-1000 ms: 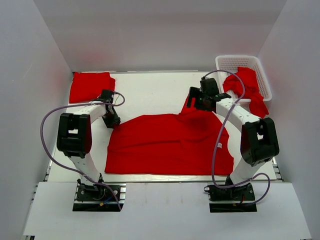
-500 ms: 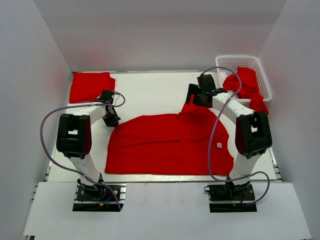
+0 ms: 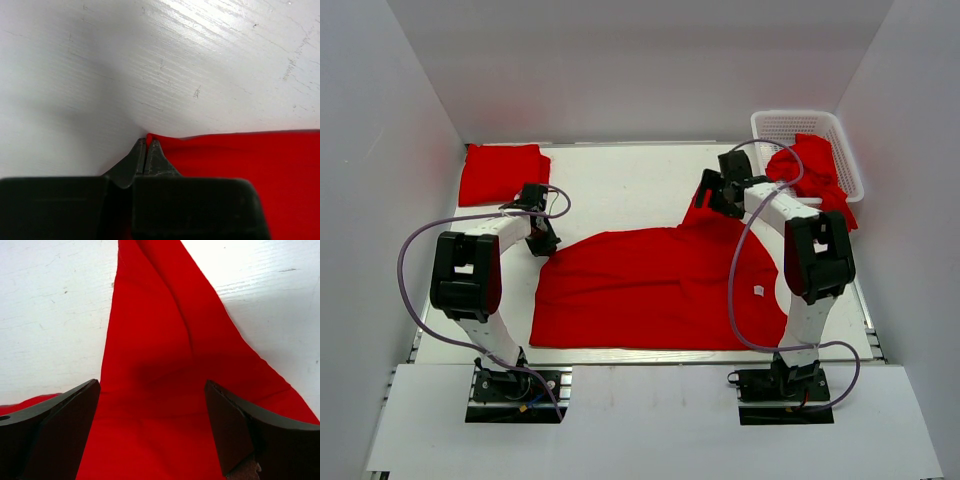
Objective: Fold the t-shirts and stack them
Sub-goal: Grap the side of the flattened tshirt furthest away from the robot with both arms
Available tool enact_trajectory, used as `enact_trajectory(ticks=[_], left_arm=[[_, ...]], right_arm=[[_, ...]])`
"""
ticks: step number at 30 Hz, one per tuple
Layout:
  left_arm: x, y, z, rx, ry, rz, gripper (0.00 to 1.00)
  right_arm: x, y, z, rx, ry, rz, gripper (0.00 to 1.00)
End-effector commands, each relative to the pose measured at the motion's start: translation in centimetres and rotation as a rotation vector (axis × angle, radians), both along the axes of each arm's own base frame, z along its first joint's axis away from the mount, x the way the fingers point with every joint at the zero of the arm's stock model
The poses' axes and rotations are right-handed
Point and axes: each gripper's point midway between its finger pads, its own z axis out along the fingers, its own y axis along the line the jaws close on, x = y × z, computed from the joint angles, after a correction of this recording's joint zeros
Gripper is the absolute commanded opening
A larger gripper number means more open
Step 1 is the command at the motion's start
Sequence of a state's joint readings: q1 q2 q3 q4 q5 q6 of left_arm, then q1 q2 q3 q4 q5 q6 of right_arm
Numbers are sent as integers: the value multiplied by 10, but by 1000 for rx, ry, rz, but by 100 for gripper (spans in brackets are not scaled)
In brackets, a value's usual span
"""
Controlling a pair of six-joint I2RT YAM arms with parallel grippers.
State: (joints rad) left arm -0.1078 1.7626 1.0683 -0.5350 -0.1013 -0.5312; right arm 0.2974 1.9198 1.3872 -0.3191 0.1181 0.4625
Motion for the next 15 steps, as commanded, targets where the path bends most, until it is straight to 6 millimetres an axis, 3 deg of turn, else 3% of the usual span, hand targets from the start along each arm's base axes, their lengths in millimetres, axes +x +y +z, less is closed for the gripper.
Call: enact_trajectory(ticks=[1,6,15], left_arm=[[3,0,9,5,-39,-11,0],[0,0,9,10,-29,-19,0],[0,0,9,10,-29,-19,0]], right_arm=[[11,8,7,111,-35,19,91],[11,15,1,211,-37,62,91],[17,11,-13,285,-25,98,91]])
